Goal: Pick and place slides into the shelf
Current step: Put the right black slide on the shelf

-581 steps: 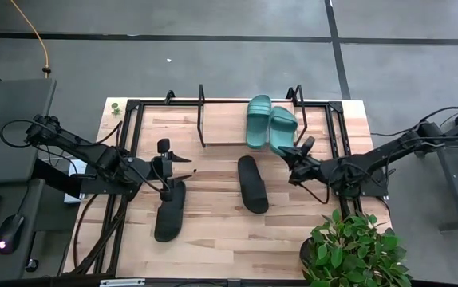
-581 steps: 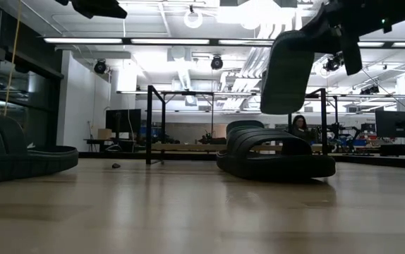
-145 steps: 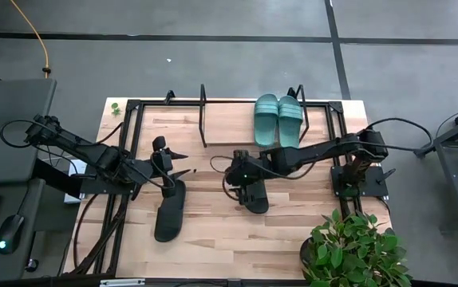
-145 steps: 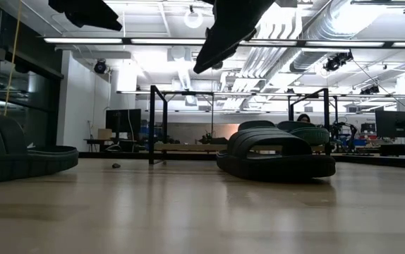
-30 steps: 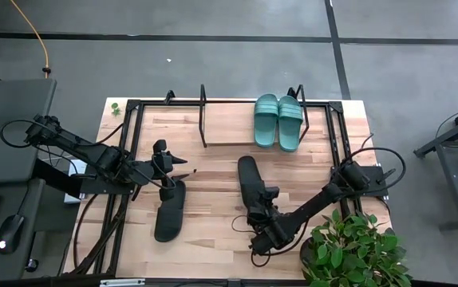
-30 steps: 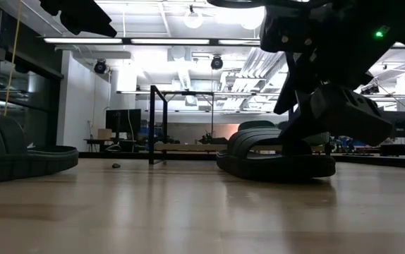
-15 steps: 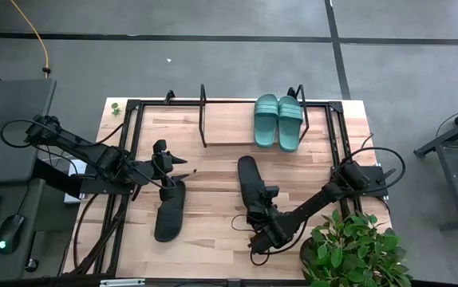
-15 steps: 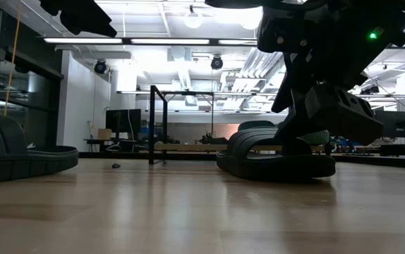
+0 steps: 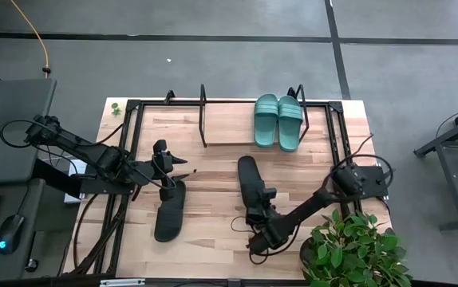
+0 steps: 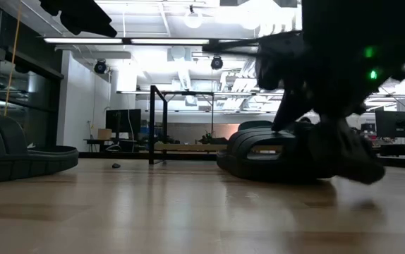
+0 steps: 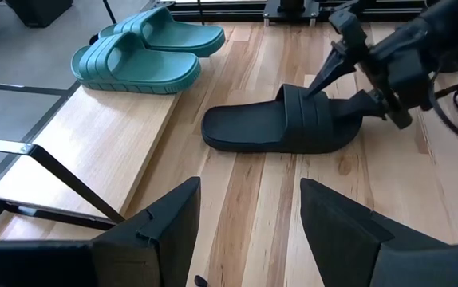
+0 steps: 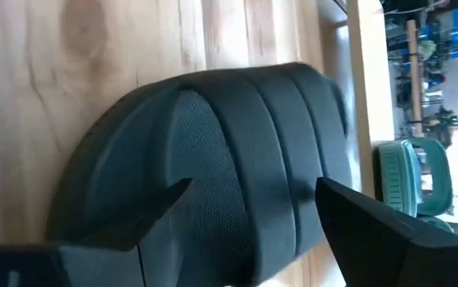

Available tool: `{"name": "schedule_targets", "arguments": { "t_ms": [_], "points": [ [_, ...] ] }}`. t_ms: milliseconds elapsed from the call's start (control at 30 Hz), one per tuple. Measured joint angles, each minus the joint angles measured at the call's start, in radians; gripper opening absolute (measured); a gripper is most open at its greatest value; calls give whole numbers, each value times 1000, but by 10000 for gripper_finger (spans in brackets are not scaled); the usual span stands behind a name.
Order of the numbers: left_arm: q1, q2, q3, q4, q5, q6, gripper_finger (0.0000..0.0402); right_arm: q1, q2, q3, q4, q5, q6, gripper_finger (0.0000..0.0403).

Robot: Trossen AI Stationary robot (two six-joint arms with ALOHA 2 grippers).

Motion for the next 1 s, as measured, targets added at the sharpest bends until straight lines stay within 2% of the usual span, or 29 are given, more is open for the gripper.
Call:
{"name": "schedule_targets", "arguments": {
  "t_ms": [133, 333, 467, 633, 1000],
  "points": [
    [0, 0, 0, 0, 0, 0, 198, -16, 26, 2, -7, 38, 23, 254],
    [0, 0, 0, 0, 0, 0, 198, -31, 26, 2, -11, 39, 28, 254],
    [0, 0, 0, 0, 0, 0, 198, -40, 26, 1, -22, 45, 52, 238],
    [0, 0, 0, -1, 0, 0, 198, -43, 26, 1, -22, 45, 71, 186],
    [0, 0, 0, -1, 0, 0, 198, -45, 26, 0, -24, 46, 79, 34]
  ]
}}
